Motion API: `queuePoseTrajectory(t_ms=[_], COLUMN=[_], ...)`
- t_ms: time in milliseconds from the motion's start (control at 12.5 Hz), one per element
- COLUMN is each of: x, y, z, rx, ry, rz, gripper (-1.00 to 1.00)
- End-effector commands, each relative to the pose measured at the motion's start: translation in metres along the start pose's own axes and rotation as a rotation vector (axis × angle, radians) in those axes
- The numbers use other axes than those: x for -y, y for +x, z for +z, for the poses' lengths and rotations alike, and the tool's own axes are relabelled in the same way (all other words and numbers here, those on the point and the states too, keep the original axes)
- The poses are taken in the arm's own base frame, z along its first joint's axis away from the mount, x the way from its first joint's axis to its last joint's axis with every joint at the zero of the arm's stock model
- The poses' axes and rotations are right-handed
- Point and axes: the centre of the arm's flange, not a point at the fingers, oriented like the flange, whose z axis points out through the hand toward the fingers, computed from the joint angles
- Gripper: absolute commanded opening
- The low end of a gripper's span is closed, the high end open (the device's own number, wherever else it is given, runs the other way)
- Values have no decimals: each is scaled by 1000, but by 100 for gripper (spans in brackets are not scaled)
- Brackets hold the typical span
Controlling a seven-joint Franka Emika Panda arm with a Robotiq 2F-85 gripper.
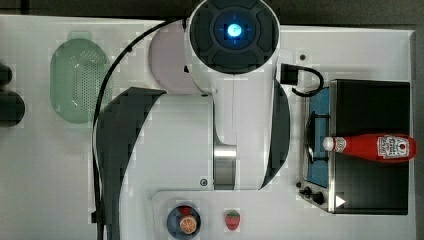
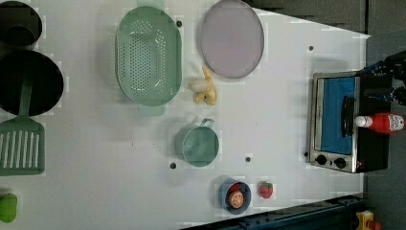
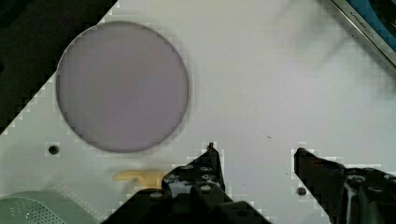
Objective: Pick Ketchup from oven and place it on table.
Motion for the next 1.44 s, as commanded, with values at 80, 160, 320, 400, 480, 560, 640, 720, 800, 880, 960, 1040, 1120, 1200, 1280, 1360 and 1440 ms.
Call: queuePoseTrajectory(t_ms=[80, 160, 320, 400, 480, 560, 640, 720, 800, 880, 960, 1040, 1120, 1200, 1280, 1360, 1440], x=[-96, -96, -97, -100, -104, -110, -119, -135, -155, -169, -192, -209, -232, -248, -264, -285, -299], y=[-65, -65, -63, -58, -51, -40, -28, -5, 19, 36, 60, 77, 100, 115, 130, 153, 169], z=[-78, -77, -76, -73, -70, -65, -60, -51, -39, -30, -17, -7, 10, 21, 32, 47, 57], rx=[48, 48, 50, 54, 60, 66, 76, 84, 95, 99, 105, 107, 103, 93, 75, 24, -23], ry=[52, 52, 50, 47, 42, 41, 37, 40, 40, 42, 42, 41, 40, 39, 42, 54, 64], rz=[136, 136, 141, 151, 167, 189, 219, 271, 331, 375, 438, 485, 549, 592, 635, 692, 728], gripper=[52, 67, 100, 100, 100, 100, 100, 100, 100, 100, 100, 100, 100, 100, 100, 100, 100])
